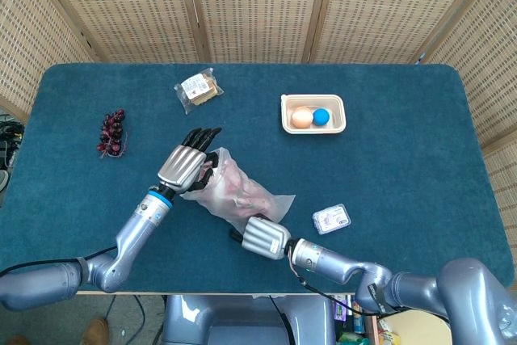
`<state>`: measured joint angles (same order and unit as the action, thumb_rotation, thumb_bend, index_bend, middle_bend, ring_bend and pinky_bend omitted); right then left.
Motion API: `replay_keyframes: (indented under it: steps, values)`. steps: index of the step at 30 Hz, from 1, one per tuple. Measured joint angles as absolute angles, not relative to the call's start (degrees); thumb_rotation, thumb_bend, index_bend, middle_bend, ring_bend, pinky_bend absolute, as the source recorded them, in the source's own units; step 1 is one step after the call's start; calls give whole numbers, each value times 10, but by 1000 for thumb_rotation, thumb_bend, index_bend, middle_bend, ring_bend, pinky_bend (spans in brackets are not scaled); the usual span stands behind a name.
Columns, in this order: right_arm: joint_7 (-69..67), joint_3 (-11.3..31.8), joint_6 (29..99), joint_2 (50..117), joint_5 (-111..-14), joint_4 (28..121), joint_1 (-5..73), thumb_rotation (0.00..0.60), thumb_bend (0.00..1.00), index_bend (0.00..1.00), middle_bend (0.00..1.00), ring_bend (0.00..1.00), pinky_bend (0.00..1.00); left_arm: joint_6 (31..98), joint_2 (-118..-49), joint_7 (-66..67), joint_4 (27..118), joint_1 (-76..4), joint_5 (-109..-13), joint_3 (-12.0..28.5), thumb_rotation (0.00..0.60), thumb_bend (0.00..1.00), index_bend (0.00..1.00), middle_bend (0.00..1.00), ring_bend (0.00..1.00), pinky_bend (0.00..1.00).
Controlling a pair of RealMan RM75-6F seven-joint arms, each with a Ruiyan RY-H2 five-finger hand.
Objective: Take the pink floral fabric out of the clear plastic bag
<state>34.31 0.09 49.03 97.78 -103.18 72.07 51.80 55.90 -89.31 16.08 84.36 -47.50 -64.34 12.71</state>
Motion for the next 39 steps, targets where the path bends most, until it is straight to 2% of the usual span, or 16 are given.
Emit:
replay_keyframes:
  steps: [20, 39]
  values:
    - [307, -11, 520, 1003, -1030, 680, 516, 600, 707, 732, 917, 905, 1000, 561, -889, 152, 844, -473, -645, 127, 600, 553, 692, 0, 0, 0]
    - [281, -30, 550, 996, -1048, 667, 514, 600, 707, 786, 940, 919, 1000, 563, -886, 148, 839, -473, -647, 130, 600, 552, 692, 0, 0, 0]
